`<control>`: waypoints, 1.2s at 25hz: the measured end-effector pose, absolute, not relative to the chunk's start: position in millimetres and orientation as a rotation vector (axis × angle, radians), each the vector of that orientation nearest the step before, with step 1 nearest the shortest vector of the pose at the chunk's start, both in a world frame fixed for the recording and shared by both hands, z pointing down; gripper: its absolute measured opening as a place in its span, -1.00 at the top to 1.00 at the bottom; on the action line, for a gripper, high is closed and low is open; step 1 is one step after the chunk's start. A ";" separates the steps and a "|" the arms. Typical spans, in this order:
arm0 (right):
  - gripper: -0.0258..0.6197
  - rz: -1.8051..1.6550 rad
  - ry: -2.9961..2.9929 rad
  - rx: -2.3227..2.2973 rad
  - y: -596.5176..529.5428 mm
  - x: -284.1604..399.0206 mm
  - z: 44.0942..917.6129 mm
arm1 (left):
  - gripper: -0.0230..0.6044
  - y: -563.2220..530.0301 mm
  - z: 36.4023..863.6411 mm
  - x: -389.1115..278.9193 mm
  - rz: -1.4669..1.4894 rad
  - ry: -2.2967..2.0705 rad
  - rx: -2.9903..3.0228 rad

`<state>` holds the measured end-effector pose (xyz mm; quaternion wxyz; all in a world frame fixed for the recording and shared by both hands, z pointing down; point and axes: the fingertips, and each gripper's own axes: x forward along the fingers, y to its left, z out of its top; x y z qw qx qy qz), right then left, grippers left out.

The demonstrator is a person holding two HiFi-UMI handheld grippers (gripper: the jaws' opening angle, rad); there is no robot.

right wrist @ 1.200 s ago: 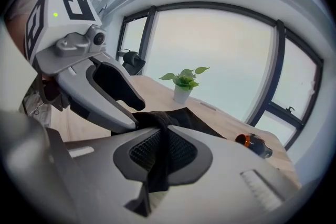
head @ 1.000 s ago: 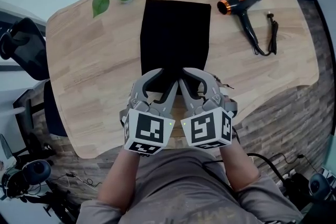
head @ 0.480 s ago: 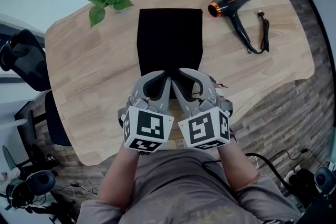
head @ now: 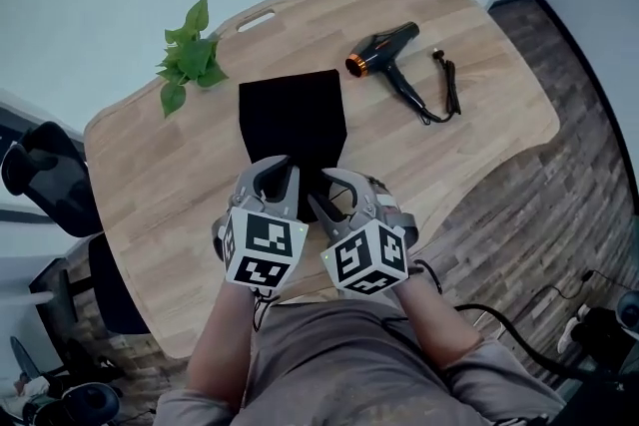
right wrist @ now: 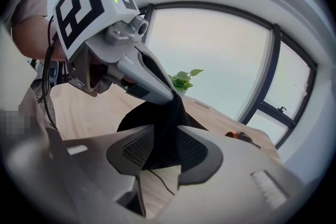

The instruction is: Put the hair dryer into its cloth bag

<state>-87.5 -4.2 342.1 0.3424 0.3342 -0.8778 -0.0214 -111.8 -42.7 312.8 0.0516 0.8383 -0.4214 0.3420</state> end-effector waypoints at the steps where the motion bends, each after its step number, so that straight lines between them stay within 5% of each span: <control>1: 0.41 -0.047 -2.277 0.873 -3.5 -86.5 344.5 | 0.88 -42.6 313.1 -110.1 1.043 -1.278 2.553; 30: 0.39 -0.193 -2.230 0.806 -91.2 -26.1 356.8 | 0.87 -58.5 331.5 -82.3 0.952 -1.446 2.342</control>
